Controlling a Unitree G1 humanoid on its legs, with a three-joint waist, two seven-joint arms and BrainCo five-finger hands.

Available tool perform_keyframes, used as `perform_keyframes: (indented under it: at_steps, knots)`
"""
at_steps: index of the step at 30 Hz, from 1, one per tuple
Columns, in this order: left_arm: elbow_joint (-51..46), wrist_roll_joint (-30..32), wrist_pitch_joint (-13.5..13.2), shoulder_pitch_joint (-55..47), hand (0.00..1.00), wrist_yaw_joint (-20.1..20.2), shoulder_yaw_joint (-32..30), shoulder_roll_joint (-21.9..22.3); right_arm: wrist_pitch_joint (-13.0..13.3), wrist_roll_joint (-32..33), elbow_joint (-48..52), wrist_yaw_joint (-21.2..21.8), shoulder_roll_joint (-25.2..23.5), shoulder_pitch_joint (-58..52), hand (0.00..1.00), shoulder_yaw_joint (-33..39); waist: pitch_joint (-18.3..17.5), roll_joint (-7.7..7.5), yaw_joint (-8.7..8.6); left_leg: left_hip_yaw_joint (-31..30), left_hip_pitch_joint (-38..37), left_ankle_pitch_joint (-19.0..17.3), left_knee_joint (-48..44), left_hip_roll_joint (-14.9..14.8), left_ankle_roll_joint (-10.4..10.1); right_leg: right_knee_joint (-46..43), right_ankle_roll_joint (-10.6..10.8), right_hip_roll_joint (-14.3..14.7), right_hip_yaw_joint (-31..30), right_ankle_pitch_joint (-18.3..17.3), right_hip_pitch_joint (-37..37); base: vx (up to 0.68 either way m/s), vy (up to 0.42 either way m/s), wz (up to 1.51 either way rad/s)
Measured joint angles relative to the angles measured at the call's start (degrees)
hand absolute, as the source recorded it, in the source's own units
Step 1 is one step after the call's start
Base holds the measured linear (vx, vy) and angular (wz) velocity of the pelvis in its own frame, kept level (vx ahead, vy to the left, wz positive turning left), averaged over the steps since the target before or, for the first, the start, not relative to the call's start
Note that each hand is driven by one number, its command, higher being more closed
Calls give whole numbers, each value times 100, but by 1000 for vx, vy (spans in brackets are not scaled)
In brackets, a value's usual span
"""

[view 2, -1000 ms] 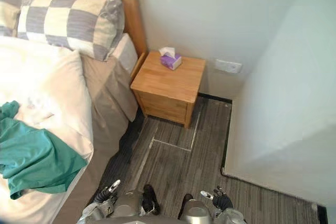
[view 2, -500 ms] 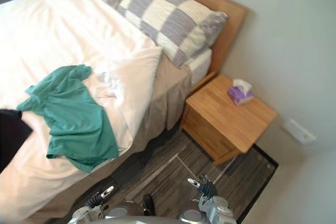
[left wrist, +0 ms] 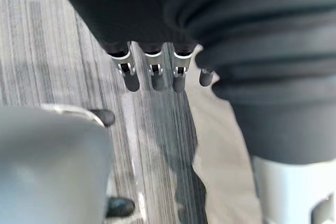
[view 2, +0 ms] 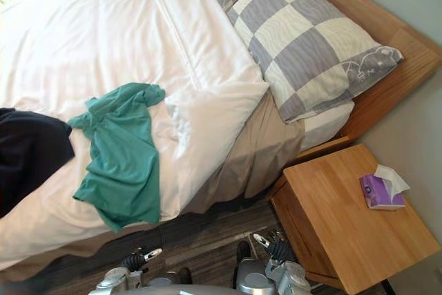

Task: Tidy the bed and pick cloth on bed and put in laundry

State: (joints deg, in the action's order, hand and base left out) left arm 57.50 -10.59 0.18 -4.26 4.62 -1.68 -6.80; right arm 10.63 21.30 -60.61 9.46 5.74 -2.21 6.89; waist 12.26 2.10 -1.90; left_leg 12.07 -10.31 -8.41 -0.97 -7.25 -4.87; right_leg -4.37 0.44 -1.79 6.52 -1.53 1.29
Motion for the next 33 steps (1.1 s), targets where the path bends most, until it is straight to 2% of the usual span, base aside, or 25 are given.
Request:
perform_keyframes:
  at_steps: [4, 6, 7, 8, 9, 10, 11, 13, 14, 16, 19, 22, 24, 25, 27, 28, 30, 33]
  knots:
    - [1, 53, -222, -4, 0, 53, 59, -2, 24, -131, -116, 95, 2, -9, 0, 104, -65, -149, -24, 202, 187, 61, -349, 19, -70, -7, -6, -65, 47, -174, -3, 114, -37, 14]
    - [-7, 57, -310, 43, 0, 74, 133, -17, 28, -247, -207, 132, -9, -111, 0, 99, -113, -287, -41, 453, 819, 57, -1726, -21, -65, 19, 48, -281, 134, -308, -170, 97, -63, 36]
    - [-10, 57, -315, 63, 0, 95, 142, -16, 26, -243, -214, 135, -9, -147, 0, 87, -114, -285, -37, 485, 988, 53, -2180, -76, -69, 55, 27, -312, 157, -312, -268, 118, -23, 26]
    - [-16, 58, -323, 84, 0, 133, 157, -3, 40, -245, -211, 136, -2, -209, 0, 85, -84, -265, -24, 518, 1249, -127, -2827, -190, -64, 57, -44, -324, 170, -332, -414, 121, 53, 2]
    - [-2, 59, -309, 64, 0, 139, 167, 40, 39, -248, -213, 136, 62, -221, 0, 87, -111, -138, -20, 551, 1275, -321, -2834, -292, -25, 35, -66, -286, 179, -352, -496, 134, 113, -18]
    - [2, 59, -279, 17, 0, 144, 174, 111, 73, -263, -205, 139, 140, -194, 0, 93, -161, 6, -33, 739, 1276, -334, -2286, -297, 52, 19, -57, -269, 175, -371, -575, 105, 103, -21]
    - [1, 58, -277, 8, 0, 146, 175, 127, 106, -304, -189, 143, 152, -195, 0, 93, -178, 55, -41, 816, 1266, -110, -1897, -296, 102, -5, -11, -241, 152, -400, -581, 76, 99, -19]
    - [2, 57, -228, 13, 0, 149, 201, 107, 116, -480, -159, 144, 131, -193, 0, 90, -218, 89, -38, 915, 1047, -70, -1316, -234, 148, -45, 67, -187, 44, -453, -562, 97, 100, -8]
    - [-3, 47, -162, 24, 0, 154, 249, 46, 116, -523, -153, 141, 41, -171, 0, 86, -212, -47, -39, 940, 893, 73, -978, -91, 184, -41, 84, -260, 23, -453, -542, 100, 97, -4]
    - [6, 51, -67, 20, 0, 174, 273, -37, 109, -461, -161, 109, -65, -208, 0, 94, -261, -213, -49, 942, 653, 380, -341, 133, 201, -58, 128, -366, 45, -478, -499, 50, 54, 5]
    - [10, 61, 15, 11, 0, 181, 342, -28, 104, -261, -161, -3, -66, -241, 0, 95, -270, -224, -96, 919, 369, 653, 238, 309, 238, -133, 197, -443, 91, -559, -519, 41, 49, 11]
    - [14, 58, 133, -2, 0, 180, 386, -33, 116, -114, -110, -453, -86, -318, 0, 162, -277, -215, -166, 844, 176, 786, 535, 390, 250, -211, 246, -480, 214, -637, -590, 23, 14, 15]
    - [4, 44, 239, 3, 0, 179, 371, -53, 248, -158, 171, -980, -88, -402, 0, 522, -293, -252, -156, 778, 119, 856, 656, 421, 254, -243, 251, -491, 253, -658, -623, -11, 4, 15]
    - [3, 45, 265, 1, 0, 179, 366, -66, 263, -205, 337, -1081, -77, -426, 0, 694, -290, -265, -146, 776, 121, 860, 658, 423, 258, -249, 251, -494, 256, -658, -623, -35, 6, 7]
    - [-2, 53, 305, -11, 0, 181, 321, -152, 347, -561, 1062, -1450, 192, -373, 0, 1112, -294, -337, -133, 775, 127, 877, 690, 442, 279, -272, 256, -516, 253, -655, -621, -66, 13, 1]
    - [-3, 53, 308, -30, 0, 181, 291, -176, 351, -693, 1247, -1502, 322, -315, 0, 1144, -292, -359, -133, 778, 130, 881, 692, 446, 284, -281, 260, -521, 246, -655, -621, -92, 23, -4]
    - [-10, 51, 343, -43, 0, 181, 259, -301, 380, -1249, 2048, -1623, 914, 21, 0, 1117, -270, -450, -137, 783, 146, 909, 699, 472, 325, -318, 298, -548, 212, -662, -574, -92, 32, -4]
    - [-34, 43, 453, -62, 0, 182, 244, -474, 416, -1660, 2789, -1636, 1514, 695, 0, 880, -250, -502, -108, 780, 237, 950, 702, 525, 366, -259, 381, -581, 215, -654, -502, -82, 49, 2]
